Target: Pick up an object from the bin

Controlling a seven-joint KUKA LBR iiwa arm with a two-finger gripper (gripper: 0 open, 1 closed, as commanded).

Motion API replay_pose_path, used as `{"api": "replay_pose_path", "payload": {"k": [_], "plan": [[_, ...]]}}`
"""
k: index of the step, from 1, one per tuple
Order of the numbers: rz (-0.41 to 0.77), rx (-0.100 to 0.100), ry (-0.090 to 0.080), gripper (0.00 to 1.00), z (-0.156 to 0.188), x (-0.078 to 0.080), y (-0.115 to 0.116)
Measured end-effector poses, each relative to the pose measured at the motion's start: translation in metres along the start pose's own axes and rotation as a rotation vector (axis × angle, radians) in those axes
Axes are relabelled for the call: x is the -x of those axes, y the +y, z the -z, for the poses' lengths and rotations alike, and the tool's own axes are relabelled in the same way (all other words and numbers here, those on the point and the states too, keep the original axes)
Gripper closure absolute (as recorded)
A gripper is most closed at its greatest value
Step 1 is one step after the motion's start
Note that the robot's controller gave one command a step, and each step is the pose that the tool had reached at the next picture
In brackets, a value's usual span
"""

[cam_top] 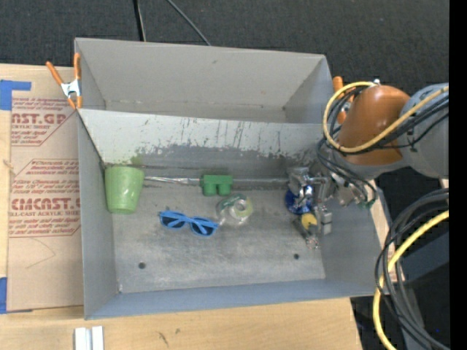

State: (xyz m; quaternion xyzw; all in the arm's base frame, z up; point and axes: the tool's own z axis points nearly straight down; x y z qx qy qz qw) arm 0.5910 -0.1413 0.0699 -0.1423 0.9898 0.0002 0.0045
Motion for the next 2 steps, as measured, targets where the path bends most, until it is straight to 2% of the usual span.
{"api": "replay_pose_path", "payload": {"k": [1, 2], "plan": [[0.002, -0.003, -0.015, 1.0, 0.01, 0.006, 0.001], [0.205, -0.004, 0.0, 1.0, 0.178, -0.019, 0.006]]}}
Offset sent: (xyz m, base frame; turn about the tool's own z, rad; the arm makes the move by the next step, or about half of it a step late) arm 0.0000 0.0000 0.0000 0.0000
